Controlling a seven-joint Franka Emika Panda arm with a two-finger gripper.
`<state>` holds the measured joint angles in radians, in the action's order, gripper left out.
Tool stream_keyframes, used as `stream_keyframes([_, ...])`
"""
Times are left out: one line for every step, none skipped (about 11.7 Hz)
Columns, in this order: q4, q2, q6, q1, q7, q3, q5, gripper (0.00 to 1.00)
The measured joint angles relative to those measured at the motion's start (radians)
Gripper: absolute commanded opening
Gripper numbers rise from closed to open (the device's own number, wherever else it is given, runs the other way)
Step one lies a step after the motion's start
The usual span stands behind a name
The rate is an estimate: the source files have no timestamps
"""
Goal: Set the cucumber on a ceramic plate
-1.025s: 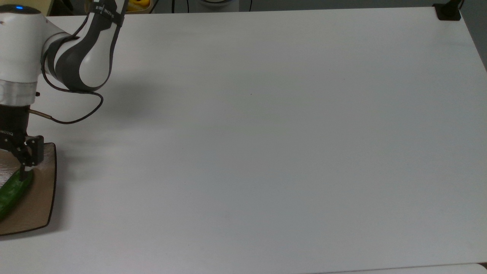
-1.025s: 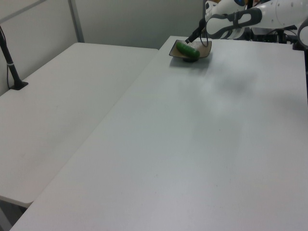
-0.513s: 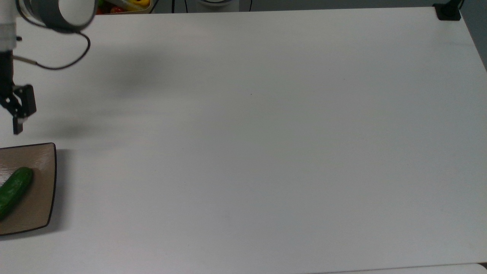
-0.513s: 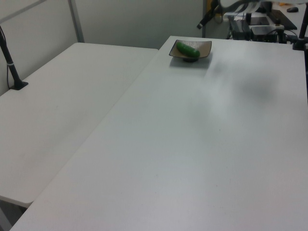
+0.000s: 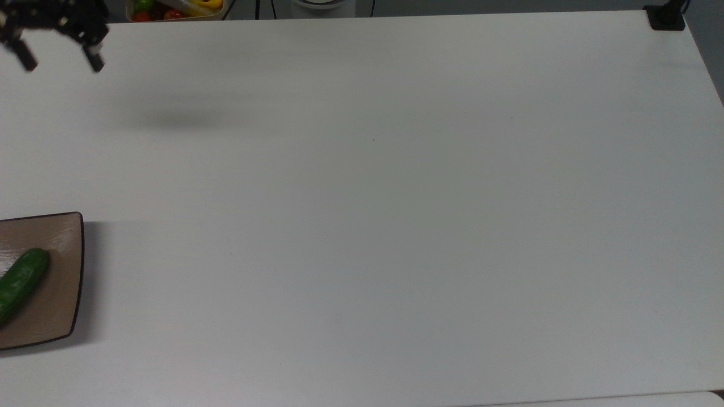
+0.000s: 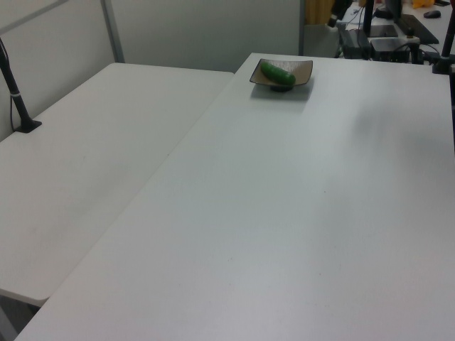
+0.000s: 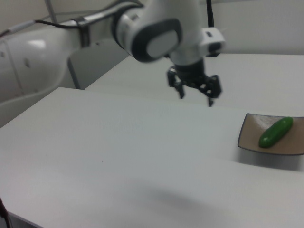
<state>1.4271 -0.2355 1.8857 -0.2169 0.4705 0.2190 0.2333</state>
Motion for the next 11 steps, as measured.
stream_keyframes([0.002,0.038,-0.093,0.039,-0.060,0.001,-0.075,1.00])
stream_keyframes([0.004,0.073,-0.184,0.087,-0.133,0.001,-0.135,1.00])
stream_keyframes([0.005,0.104,-0.259,0.128,-0.210,0.001,-0.163,1.00])
stream_keyframes([0.006,0.135,-0.331,0.161,-0.273,0.001,-0.172,1.00])
stream_keyframes([0.008,0.163,-0.400,0.191,-0.307,-0.002,-0.173,1.00])
stream_keyframes([0.013,0.188,-0.458,0.212,-0.327,-0.022,-0.173,1.00])
stream_keyframes([0.021,0.207,-0.487,0.223,-0.355,-0.059,-0.174,1.00])
stream_keyframes([0.032,0.220,-0.494,0.226,-0.388,-0.106,-0.174,1.00])
stream_keyframes([0.041,0.226,-0.494,0.227,-0.409,-0.151,-0.175,1.00])
stream_keyframes([0.052,0.228,-0.494,0.227,-0.423,-0.196,-0.189,1.00])
stream_keyframes([0.066,0.228,-0.492,0.228,-0.428,-0.225,-0.208,1.00])
